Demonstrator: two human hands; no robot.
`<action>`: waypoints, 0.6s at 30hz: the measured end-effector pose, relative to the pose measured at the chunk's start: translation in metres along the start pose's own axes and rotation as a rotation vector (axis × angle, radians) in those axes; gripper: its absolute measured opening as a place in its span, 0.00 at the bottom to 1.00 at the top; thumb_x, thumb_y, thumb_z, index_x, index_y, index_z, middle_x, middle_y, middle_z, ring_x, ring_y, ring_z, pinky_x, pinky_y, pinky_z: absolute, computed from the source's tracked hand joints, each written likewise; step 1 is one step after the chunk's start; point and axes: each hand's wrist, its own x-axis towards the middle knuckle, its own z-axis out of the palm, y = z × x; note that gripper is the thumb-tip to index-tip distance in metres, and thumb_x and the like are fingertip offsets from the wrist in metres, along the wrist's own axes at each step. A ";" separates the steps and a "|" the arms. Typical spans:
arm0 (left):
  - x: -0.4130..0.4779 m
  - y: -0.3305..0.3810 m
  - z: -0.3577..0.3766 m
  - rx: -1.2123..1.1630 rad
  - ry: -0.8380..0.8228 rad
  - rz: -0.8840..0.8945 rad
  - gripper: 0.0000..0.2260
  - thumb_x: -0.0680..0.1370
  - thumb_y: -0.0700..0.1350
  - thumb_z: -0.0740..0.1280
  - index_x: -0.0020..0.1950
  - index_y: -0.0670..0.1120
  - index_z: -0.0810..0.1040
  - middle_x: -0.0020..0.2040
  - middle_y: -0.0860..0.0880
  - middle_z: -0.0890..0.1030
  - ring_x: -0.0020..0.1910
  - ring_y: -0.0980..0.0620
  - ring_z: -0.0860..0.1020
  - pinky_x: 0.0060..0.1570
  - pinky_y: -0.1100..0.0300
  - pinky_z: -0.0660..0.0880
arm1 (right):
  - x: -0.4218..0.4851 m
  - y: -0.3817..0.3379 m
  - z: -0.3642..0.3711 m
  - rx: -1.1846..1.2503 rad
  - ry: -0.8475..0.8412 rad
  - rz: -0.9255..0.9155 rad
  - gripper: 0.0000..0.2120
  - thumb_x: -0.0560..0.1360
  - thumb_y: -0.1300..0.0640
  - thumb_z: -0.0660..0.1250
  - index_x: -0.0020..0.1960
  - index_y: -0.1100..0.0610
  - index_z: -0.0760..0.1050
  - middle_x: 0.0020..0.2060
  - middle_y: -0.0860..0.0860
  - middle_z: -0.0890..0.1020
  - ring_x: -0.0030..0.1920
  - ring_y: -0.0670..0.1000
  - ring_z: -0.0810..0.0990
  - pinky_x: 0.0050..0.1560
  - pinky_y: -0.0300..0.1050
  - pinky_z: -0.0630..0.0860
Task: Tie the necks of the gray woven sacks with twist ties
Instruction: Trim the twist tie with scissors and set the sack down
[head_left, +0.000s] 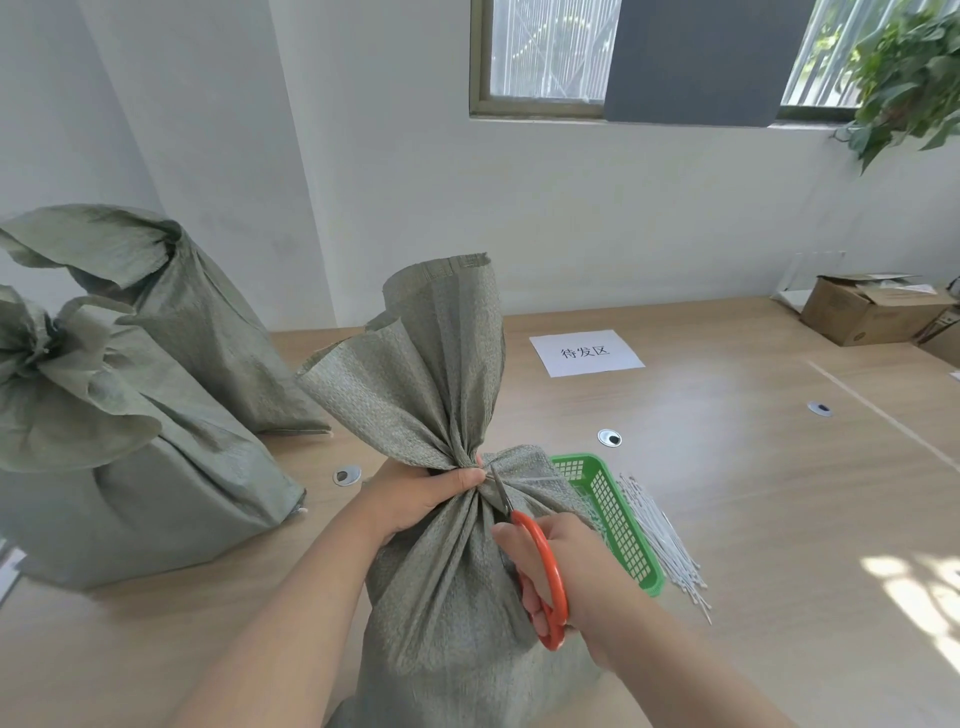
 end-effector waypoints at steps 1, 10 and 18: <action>-0.001 0.000 0.000 -0.006 0.001 -0.005 0.09 0.73 0.51 0.76 0.52 0.55 0.85 0.53 0.59 0.85 0.58 0.59 0.80 0.66 0.56 0.72 | -0.001 0.001 0.001 0.009 0.003 -0.003 0.14 0.78 0.50 0.64 0.41 0.60 0.74 0.24 0.54 0.76 0.18 0.51 0.70 0.22 0.39 0.69; -0.006 0.002 0.001 -0.040 0.003 -0.016 0.19 0.67 0.58 0.77 0.55 0.52 0.85 0.54 0.58 0.85 0.58 0.59 0.81 0.66 0.56 0.72 | -0.006 0.008 -0.002 0.103 0.017 -0.041 0.16 0.77 0.49 0.66 0.37 0.61 0.74 0.22 0.55 0.75 0.18 0.52 0.70 0.23 0.41 0.68; -0.007 0.003 0.002 -0.029 0.013 -0.024 0.09 0.73 0.48 0.76 0.53 0.52 0.85 0.53 0.58 0.86 0.57 0.61 0.81 0.65 0.59 0.71 | -0.004 0.008 -0.039 0.171 0.037 -0.157 0.19 0.77 0.50 0.70 0.32 0.59 0.74 0.21 0.54 0.73 0.17 0.51 0.68 0.20 0.38 0.66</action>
